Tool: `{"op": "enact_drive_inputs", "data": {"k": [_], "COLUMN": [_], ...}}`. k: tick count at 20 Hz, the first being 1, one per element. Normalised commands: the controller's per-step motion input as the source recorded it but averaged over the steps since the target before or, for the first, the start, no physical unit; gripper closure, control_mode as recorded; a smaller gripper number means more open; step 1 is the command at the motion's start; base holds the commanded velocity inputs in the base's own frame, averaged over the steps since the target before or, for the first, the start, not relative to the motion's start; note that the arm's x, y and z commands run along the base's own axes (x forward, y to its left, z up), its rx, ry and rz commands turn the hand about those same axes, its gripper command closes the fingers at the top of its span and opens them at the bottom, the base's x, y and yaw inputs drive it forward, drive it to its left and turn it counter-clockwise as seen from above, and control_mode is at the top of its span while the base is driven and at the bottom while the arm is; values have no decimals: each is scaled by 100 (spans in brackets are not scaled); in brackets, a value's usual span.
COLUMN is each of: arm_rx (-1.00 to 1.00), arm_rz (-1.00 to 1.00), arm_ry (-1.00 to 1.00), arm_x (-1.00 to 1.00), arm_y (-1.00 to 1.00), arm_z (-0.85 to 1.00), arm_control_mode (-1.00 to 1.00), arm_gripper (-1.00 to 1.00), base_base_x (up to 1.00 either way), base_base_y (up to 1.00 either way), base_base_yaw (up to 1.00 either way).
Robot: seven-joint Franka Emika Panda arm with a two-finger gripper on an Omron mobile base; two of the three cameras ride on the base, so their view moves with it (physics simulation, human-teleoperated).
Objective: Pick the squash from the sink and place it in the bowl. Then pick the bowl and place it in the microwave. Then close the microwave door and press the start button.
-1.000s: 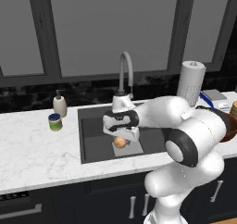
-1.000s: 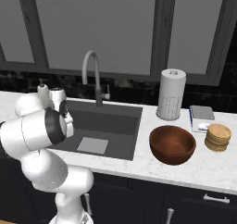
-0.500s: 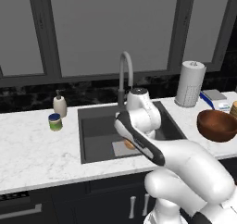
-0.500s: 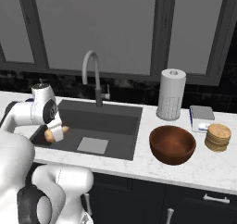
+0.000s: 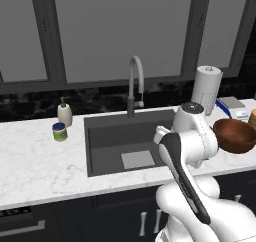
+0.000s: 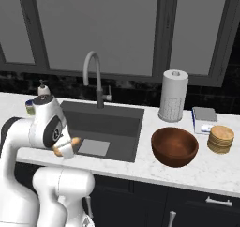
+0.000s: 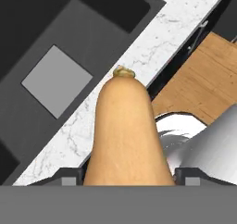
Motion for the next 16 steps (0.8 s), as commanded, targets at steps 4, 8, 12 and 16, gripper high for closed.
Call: {"op": "enact_drive_inputs", "data": {"k": [4,8,12,16], "arm_rx": [0,0,0,0], "arm_rz": [-6,-9,-10,-10], "arm_ry": [-5,-4,-6,-7], "arm_x": [-33,-4,0,0], "arm_y": [-92,-88,-80,-73], "arm_z": [49,56,7,0], "arm_control_mode": [-100,-100,-100,-100], "arm_gripper": [100,100,100,100], "base_base_x": [0,0,0,0], "base_base_y": [0,0,0,0], "base_base_yaw": [0,0,0,0]}}
